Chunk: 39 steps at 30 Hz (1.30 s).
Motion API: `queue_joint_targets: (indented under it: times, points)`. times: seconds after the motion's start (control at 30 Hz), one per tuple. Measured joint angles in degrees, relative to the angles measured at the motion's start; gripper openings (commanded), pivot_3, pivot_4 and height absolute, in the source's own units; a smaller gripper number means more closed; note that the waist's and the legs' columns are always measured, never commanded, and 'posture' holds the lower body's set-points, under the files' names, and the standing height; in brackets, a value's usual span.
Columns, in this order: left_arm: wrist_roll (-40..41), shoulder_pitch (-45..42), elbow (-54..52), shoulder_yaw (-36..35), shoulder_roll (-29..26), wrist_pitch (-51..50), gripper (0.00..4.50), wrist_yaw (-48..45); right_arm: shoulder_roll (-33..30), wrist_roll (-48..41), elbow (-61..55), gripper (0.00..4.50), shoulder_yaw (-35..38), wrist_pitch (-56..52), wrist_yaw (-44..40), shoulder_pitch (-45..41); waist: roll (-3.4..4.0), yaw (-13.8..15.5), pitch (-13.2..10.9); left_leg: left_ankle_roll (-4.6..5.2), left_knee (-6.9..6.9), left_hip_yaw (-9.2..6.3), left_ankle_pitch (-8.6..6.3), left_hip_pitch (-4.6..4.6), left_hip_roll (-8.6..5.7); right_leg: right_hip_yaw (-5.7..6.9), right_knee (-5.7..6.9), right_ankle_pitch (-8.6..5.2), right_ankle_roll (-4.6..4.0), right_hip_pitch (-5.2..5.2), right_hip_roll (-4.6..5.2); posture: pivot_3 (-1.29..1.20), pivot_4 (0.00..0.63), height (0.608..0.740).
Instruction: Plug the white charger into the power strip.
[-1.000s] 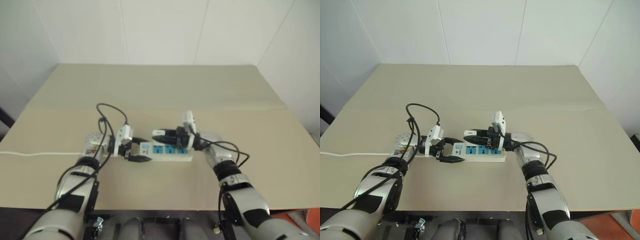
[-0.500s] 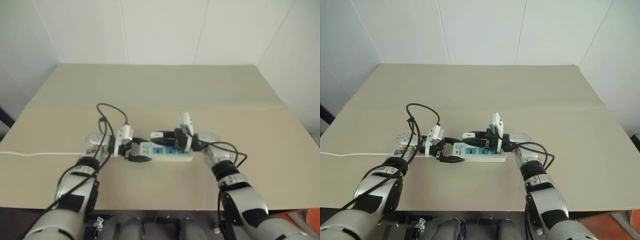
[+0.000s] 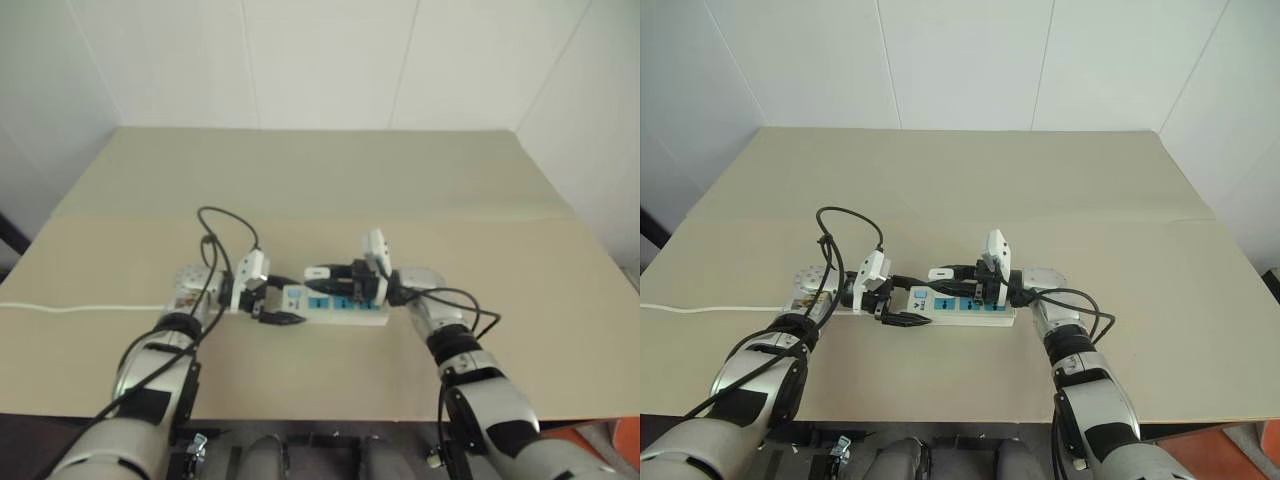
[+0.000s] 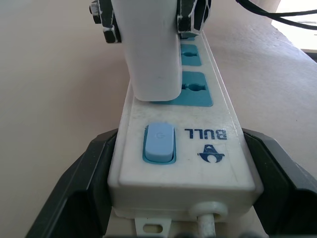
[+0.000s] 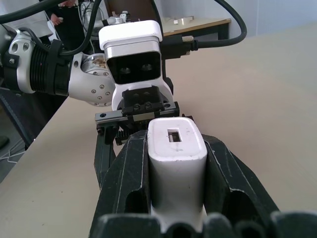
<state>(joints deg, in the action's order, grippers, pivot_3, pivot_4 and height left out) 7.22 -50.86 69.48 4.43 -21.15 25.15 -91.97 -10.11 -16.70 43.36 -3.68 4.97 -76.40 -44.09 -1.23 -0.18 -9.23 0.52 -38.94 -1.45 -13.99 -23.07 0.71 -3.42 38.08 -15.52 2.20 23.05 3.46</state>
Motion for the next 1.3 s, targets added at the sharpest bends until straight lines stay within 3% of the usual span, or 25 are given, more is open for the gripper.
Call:
queue_joint_targets:
  times: [0.67, 0.8, 1.3]
  points:
    - [-0.08, 0.08, 0.17, 0.41, -0.16, -0.27, 3.31, 0.38, -0.03, 3.86, 1.85, 1.11, -2.76, 11.85, 1.54, 0.94, 0.0, -0.2, 0.0, 0.0, 0.04, 0.0, 0.0, 0.39, 0.01, 0.0, -0.07, 0.0, 0.0, -0.41, -0.01, 0.0, 0.15, 0.74]
    - [-0.2, 0.3, 0.42, 0.48, -0.33, -0.36, 3.31, 0.72, -0.02, 4.28, 2.8, 1.11, -3.61, 11.73, 2.15, 0.29, 0.0, -0.51, 0.0, 0.0, 0.12, 0.0, -0.01, 0.81, 0.01, 0.0, -0.16, -0.01, 0.01, -0.82, -0.01, 0.0, 0.15, 0.74]
    - [-0.22, 0.3, 0.94, 0.75, -0.73, -0.58, 3.31, 1.33, 0.0, 4.22, 3.49, 1.11, -4.51, 6.91, 3.43, -1.29, 0.02, -0.8, 0.05, 0.0, 0.1, 0.01, -0.01, 1.04, 0.03, -0.04, -0.04, -0.01, 0.01, -0.94, -0.03, 0.0, 0.15, 0.74]
